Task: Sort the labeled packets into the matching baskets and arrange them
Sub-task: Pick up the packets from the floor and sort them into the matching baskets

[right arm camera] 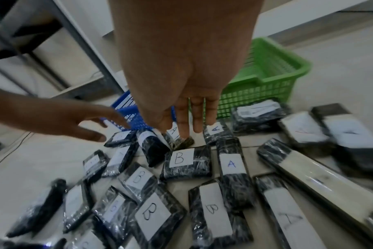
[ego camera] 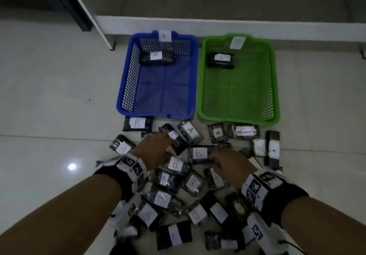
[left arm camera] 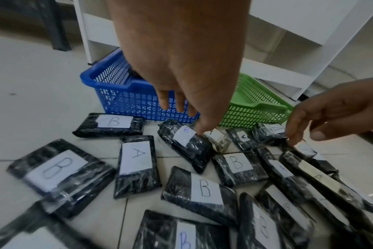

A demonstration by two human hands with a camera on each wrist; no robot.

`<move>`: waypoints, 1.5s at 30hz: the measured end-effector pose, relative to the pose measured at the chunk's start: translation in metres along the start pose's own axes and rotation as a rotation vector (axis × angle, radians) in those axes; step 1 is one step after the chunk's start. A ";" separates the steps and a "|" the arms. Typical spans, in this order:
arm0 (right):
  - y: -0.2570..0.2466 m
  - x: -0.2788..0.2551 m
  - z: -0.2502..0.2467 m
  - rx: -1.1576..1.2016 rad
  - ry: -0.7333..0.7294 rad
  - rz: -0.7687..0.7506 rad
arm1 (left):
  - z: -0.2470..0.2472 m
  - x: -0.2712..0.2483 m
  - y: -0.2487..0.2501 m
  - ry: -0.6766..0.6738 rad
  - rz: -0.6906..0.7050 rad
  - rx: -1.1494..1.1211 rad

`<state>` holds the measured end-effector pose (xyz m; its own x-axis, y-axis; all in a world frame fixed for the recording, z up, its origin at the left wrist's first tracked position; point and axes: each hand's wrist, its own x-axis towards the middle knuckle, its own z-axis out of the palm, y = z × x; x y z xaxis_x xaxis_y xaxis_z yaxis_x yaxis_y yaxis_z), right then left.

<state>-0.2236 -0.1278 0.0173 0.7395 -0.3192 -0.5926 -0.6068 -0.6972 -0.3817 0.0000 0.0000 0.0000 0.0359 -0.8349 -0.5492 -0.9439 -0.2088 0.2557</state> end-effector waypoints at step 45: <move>0.045 0.067 -0.114 0.095 0.042 0.025 | -0.050 0.044 -0.031 0.545 0.140 0.150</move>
<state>-0.1681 -0.2536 0.0420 0.7344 -0.3637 -0.5730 -0.6484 -0.6254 -0.4341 0.0468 -0.0560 0.0078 0.0338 -0.9992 -0.0193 -0.9866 -0.0364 0.1587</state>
